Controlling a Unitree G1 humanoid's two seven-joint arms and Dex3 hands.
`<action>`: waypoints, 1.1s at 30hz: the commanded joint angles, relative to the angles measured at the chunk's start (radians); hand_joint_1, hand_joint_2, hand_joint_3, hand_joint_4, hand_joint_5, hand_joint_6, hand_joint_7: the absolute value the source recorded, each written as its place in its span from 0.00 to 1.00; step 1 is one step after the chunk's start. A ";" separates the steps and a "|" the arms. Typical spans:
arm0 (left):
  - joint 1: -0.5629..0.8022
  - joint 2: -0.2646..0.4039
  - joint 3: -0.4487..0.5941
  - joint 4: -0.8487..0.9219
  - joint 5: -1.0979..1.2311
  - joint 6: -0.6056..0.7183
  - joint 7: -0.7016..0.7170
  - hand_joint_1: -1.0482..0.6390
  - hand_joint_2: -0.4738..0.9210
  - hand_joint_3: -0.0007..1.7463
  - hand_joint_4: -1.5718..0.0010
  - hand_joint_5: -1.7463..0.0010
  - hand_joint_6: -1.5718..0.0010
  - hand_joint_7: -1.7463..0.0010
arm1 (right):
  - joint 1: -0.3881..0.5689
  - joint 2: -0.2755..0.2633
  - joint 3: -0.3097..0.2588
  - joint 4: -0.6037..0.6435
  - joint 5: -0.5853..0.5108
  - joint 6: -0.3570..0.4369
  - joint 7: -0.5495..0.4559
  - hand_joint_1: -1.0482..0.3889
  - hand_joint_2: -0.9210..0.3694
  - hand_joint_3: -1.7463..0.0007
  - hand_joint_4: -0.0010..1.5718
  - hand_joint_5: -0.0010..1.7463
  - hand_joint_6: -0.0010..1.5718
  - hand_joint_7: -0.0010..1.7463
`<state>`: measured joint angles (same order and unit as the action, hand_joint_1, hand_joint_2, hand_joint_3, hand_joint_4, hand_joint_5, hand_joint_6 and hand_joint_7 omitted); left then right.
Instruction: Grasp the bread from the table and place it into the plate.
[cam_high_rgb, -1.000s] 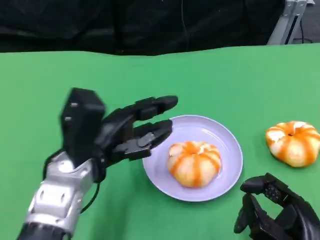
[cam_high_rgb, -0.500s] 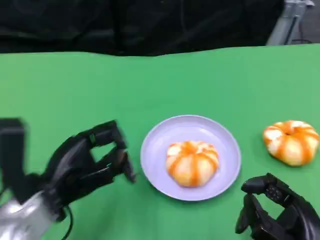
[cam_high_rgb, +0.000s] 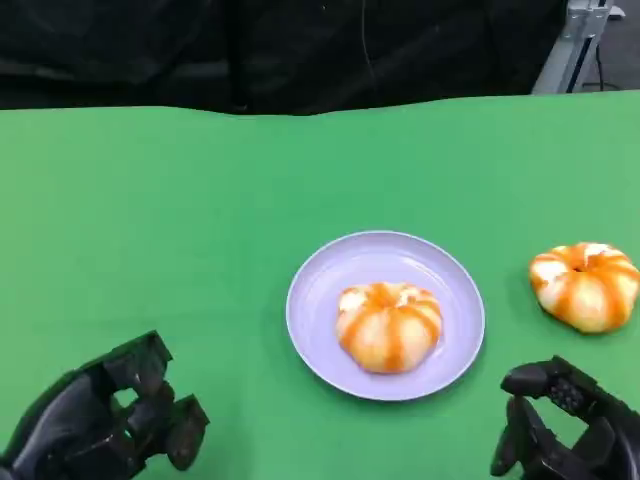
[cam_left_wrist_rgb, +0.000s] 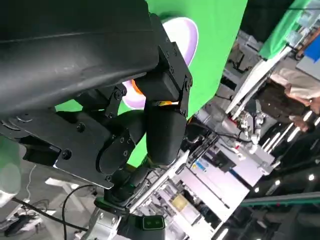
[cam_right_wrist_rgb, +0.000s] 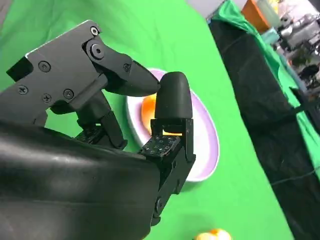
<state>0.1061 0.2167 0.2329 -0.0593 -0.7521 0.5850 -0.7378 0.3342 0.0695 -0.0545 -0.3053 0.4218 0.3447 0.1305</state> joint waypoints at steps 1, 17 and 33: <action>0.008 0.011 0.004 0.029 0.006 -0.027 -0.015 0.52 0.70 0.71 0.44 0.00 0.46 0.10 | 0.004 -0.013 -0.010 -0.021 0.013 0.007 0.006 0.61 0.30 0.37 0.54 1.00 0.51 0.82; 0.002 0.027 0.003 0.061 0.005 -0.037 -0.023 0.53 0.71 0.69 0.46 0.00 0.49 0.07 | 0.008 -0.010 -0.007 -0.032 0.008 0.014 0.001 0.62 0.30 0.38 0.54 1.00 0.51 0.82; 0.006 0.020 -0.003 0.060 0.013 -0.049 -0.014 0.52 0.71 0.69 0.46 0.00 0.49 0.08 | 0.014 -0.007 -0.019 -0.035 0.022 0.021 0.003 0.62 0.30 0.38 0.54 1.00 0.51 0.82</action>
<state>0.1083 0.2238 0.2289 0.0028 -0.7520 0.5477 -0.7519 0.3450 0.0692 -0.0678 -0.3378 0.4343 0.3616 0.1325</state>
